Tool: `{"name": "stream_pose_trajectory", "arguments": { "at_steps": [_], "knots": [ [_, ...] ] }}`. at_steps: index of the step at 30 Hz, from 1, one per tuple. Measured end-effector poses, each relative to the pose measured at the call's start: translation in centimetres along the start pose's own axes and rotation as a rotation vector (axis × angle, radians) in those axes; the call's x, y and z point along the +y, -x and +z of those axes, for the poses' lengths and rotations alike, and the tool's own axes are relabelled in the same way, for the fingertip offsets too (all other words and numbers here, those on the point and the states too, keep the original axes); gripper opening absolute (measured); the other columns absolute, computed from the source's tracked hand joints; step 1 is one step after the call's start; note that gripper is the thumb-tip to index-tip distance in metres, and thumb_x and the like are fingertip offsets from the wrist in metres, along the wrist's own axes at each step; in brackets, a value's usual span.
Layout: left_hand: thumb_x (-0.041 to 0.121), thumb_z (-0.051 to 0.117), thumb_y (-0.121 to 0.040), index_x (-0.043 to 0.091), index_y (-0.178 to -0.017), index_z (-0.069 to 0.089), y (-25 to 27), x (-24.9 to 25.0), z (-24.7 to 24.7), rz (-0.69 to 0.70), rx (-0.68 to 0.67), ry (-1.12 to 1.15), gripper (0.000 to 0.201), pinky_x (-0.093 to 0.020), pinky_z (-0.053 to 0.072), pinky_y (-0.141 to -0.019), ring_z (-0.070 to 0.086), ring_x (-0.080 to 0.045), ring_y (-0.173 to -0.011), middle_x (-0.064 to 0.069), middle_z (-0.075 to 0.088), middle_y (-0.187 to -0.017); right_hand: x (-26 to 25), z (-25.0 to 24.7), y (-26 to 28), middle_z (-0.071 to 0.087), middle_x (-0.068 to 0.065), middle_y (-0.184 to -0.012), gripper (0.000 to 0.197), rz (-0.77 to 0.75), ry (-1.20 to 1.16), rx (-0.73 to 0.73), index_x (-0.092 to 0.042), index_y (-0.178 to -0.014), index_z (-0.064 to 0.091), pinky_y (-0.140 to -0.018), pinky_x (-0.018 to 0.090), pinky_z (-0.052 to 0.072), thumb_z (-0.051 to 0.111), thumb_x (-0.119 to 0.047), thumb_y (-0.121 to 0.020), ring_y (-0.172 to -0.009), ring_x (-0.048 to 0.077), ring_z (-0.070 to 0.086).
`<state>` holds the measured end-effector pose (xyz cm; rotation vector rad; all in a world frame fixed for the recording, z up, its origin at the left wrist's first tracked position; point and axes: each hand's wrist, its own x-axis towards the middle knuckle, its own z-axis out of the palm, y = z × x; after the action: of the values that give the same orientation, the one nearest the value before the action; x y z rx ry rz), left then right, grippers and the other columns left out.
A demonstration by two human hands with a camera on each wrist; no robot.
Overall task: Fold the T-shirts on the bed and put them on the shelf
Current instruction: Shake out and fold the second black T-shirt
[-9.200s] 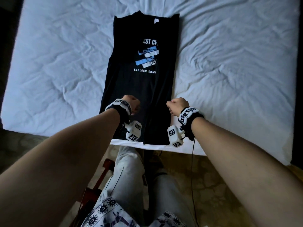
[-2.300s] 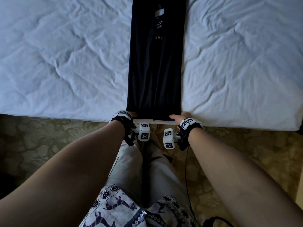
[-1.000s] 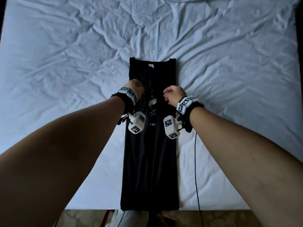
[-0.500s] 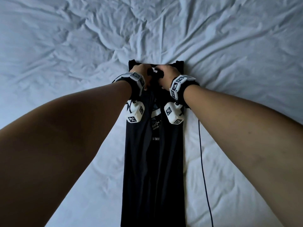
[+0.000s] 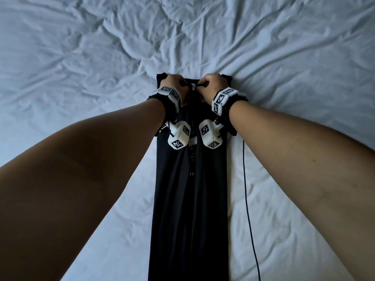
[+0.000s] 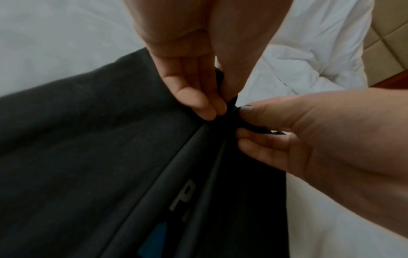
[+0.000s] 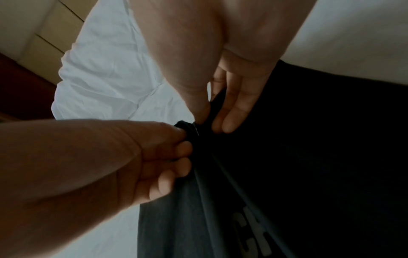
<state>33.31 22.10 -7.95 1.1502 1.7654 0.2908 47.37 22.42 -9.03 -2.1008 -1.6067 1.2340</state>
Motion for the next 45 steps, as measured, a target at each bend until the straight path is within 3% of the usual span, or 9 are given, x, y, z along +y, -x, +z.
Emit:
{"name": "stream_pose_trajectory", "arguments": {
  "at_steps": [3, 6, 14, 22, 27, 31, 34, 40, 45],
  "knots": [
    [0.032, 0.063, -0.085, 0.029, -0.093, 0.065, 1.1, 0.4, 0.3, -0.028, -0.054, 0.028, 0.009, -0.044, 0.061, -0.062, 0.071, -0.028, -0.065, -0.006, 0.070, -0.084, 0.1, 0.2, 0.7, 0.072, -0.001, -0.101, 0.020, 0.005, -0.044, -0.037, -0.027, -0.097, 0.070, -0.086, 0.034, 0.056, 0.063, -0.029, -0.078, -0.093, 0.018, 0.068],
    [0.023, 0.058, -0.089, 0.024, -0.122, 0.056, 2.3, 0.8, 0.3, -0.028, -0.044, 0.058, 0.033, -0.044, 0.061, -0.062, 0.071, -0.031, -0.071, -0.007, 0.065, -0.095, -0.1, 0.0, 1.6, 0.068, 0.001, -0.116, 0.036, -0.007, -0.075, -0.004, -0.021, -0.116, 0.066, -0.095, 0.032, 0.050, 0.057, -0.014, -0.082, -0.107, 0.018, 0.063],
    [0.011, 0.047, -0.087, 0.026, -0.079, 0.061, 8.1, 0.1, 0.4, -0.042, -0.057, 0.164, 0.022, -0.045, 0.058, -0.063, 0.060, -0.025, -0.053, -0.009, 0.066, -0.072, 0.6, -0.4, 7.7, 0.064, -0.004, -0.083, 0.020, 0.078, -0.209, 0.058, -0.024, -0.093, 0.068, -0.081, 0.043, 0.058, 0.057, -0.009, -0.085, -0.087, 0.025, 0.070],
    [0.008, 0.047, -0.095, 0.018, -0.078, 0.054, 16.5, -3.5, 2.4, -0.157, -0.186, 0.275, 0.021, -0.024, 0.041, -0.052, 0.046, -0.018, -0.047, -0.007, 0.055, -0.065, 4.0, 0.0, 18.5, 0.070, -0.001, -0.076, 0.019, 0.242, -0.330, -0.021, -0.029, -0.078, 0.064, -0.072, 0.038, 0.061, 0.058, -0.014, -0.086, -0.078, 0.020, 0.072],
    [0.008, 0.050, -0.092, 0.016, -0.077, 0.056, 22.1, -7.8, 3.7, -0.235, -0.132, 0.268, 0.018, -0.026, 0.042, -0.052, 0.048, -0.020, -0.048, -0.008, 0.055, -0.063, 7.7, 1.1, 25.5, 0.069, 0.001, -0.079, 0.015, 0.333, -0.356, -0.054, -0.022, -0.093, 0.067, -0.072, 0.033, 0.060, 0.056, -0.012, -0.088, -0.076, 0.016, 0.068],
    [0.021, 0.055, -0.074, 0.021, -0.068, 0.063, 25.3, -13.2, 4.8, -0.295, -0.089, 0.151, 0.010, -0.040, 0.053, -0.060, 0.057, -0.026, -0.054, -0.016, 0.064, -0.065, 11.1, 2.4, 30.5, 0.066, -0.002, -0.074, 0.018, 0.400, -0.358, -0.084, -0.026, -0.082, 0.064, -0.069, 0.030, 0.057, 0.056, -0.012, -0.088, -0.077, 0.016, 0.066],
    [0.028, 0.059, -0.068, 0.025, -0.074, 0.063, 27.2, -18.4, 6.2, -0.338, -0.062, 0.083, 0.008, -0.051, 0.058, -0.078, 0.069, -0.036, -0.081, -0.018, 0.071, -0.089, 14.3, 3.7, 34.0, 0.068, -0.003, -0.077, 0.016, 0.443, -0.314, -0.104, -0.030, -0.076, 0.063, -0.079, 0.035, 0.058, 0.059, -0.016, -0.083, -0.085, 0.019, 0.067],
    [0.032, 0.063, -0.078, 0.019, -0.123, 0.050, 34.8, -21.5, 6.0, -0.370, 0.057, -0.027, 0.048, -0.032, 0.052, -0.085, 0.062, -0.026, -0.093, -0.004, 0.061, -0.111, 18.5, 5.6, 39.3, 0.066, 0.001, -0.095, 0.024, 0.537, -0.247, -0.100, -0.020, -0.103, 0.069, -0.088, 0.034, 0.053, 0.062, -0.017, -0.081, -0.091, 0.023, 0.062],
    [0.037, 0.065, -0.079, 0.020, -0.126, 0.040, 37.9, -25.3, 6.8, -0.464, 0.011, -0.029, 0.056, -0.041, 0.053, -0.088, 0.063, -0.029, -0.093, -0.008, 0.064, -0.111, 21.4, 8.0, 43.1, 0.067, 0.007, -0.079, 0.007, 0.608, -0.333, -0.108, -0.022, -0.071, 0.063, -0.090, 0.050, 0.054, 0.061, -0.017, -0.075, -0.088, 0.031, 0.065]
  ]
}}
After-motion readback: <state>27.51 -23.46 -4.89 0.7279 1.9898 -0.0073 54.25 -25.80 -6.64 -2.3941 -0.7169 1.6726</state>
